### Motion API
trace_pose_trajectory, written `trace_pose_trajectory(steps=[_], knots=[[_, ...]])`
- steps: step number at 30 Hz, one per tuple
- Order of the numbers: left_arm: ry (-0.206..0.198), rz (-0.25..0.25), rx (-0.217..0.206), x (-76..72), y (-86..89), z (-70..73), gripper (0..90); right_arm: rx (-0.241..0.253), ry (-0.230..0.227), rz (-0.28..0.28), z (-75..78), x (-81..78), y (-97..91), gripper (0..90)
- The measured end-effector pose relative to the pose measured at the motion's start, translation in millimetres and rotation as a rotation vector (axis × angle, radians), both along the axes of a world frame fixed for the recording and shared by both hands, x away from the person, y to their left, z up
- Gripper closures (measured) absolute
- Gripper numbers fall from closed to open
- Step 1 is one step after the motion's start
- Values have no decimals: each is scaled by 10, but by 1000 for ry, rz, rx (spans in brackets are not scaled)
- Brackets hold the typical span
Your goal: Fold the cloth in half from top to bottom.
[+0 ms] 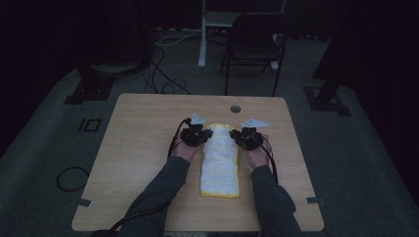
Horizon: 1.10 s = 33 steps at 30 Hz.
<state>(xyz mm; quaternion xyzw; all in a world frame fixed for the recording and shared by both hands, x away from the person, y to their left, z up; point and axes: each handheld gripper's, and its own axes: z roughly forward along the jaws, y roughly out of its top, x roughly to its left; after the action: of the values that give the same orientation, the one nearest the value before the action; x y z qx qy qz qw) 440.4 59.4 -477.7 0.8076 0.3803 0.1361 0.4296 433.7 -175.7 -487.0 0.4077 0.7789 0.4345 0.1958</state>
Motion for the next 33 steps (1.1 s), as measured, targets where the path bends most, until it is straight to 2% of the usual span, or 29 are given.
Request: trace_pose_trajectory(steps=[14, 33], knots=[[-41, -27, -24, -280, 45, 98, 831, 17, -46, 34, 79, -264, -34, 824], [-38, -49, -42, -587, 134, 77, 829, 19, -58, 64, 86, -574, 4, 823]])
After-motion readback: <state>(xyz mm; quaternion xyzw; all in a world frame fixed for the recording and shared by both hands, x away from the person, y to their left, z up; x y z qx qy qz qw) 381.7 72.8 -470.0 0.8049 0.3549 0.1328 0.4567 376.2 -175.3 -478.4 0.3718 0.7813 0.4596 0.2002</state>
